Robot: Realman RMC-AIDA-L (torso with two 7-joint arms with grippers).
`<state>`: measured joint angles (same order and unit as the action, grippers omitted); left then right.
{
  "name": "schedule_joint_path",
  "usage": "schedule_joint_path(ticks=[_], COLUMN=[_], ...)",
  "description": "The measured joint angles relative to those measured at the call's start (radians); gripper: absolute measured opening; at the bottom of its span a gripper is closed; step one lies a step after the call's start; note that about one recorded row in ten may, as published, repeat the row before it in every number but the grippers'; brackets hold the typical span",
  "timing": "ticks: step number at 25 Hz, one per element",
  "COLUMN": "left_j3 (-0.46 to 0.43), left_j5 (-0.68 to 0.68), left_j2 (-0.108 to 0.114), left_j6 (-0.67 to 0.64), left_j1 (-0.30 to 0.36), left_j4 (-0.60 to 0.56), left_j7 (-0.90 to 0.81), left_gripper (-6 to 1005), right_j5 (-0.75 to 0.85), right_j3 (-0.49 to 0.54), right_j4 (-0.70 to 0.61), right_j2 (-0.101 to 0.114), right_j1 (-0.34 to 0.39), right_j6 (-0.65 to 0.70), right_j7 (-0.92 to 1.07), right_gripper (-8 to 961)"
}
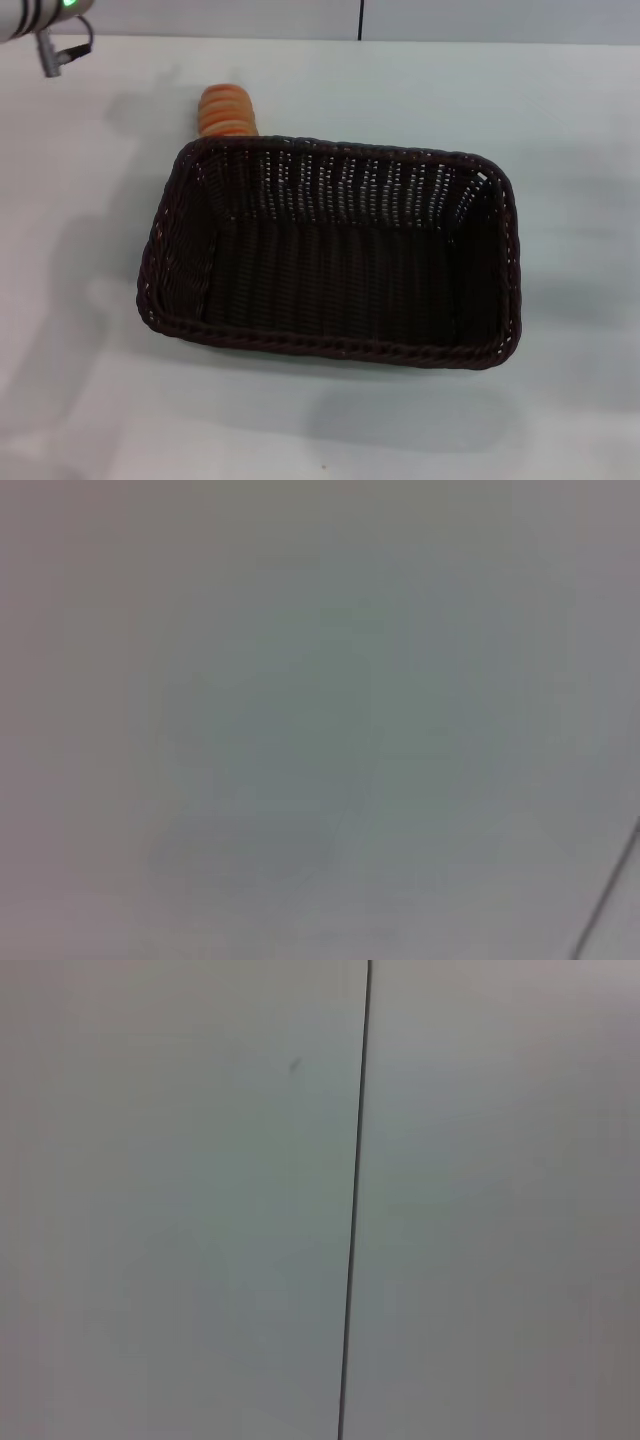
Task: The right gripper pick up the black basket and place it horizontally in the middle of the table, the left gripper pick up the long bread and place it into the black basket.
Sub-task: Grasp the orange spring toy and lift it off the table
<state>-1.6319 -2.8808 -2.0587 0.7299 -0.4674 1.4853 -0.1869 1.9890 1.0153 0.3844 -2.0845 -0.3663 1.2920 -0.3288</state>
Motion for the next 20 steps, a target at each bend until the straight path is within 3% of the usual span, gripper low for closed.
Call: schedule_joint_path(ticks=[4, 6, 10, 12, 20], left_j3=[-0.029, -0.049, -0.059, -0.062, -0.071], left_j5=[-0.001, -0.002, -0.007, -0.008, -0.008], left_j2=[0.000, -0.001, -0.001, 0.000, 0.000], left_j6=[0.148, 0.221, 0.253, 0.279, 0.316], left_j1=[-0.125, -0.213, -0.285, -0.380, -0.511], left_j4=[-0.085, -0.190, -0.296, -0.441, -0.622], left_j7=[0.001, 0.001, 0.001, -0.004, -0.006], left_gripper=[862, 862, 862, 862, 862], right_j5=[0.000, 0.002, 0.005, 0.002, 0.004], right_j3=[-0.001, -0.002, -0.012, -0.027, -0.035], right_j4=[-0.003, -0.004, -0.004, -0.006, -0.006], right_j2=[-0.001, -0.001, -0.003, -0.003, -0.003], right_j1=[-0.003, 0.000, 0.006, 0.007, 0.018], right_j6=[-0.008, -0.008, -0.008, -0.008, -0.008], right_j7=[0.000, 0.000, 0.001, 0.001, 0.001], right_gripper=[455, 455, 455, 455, 456])
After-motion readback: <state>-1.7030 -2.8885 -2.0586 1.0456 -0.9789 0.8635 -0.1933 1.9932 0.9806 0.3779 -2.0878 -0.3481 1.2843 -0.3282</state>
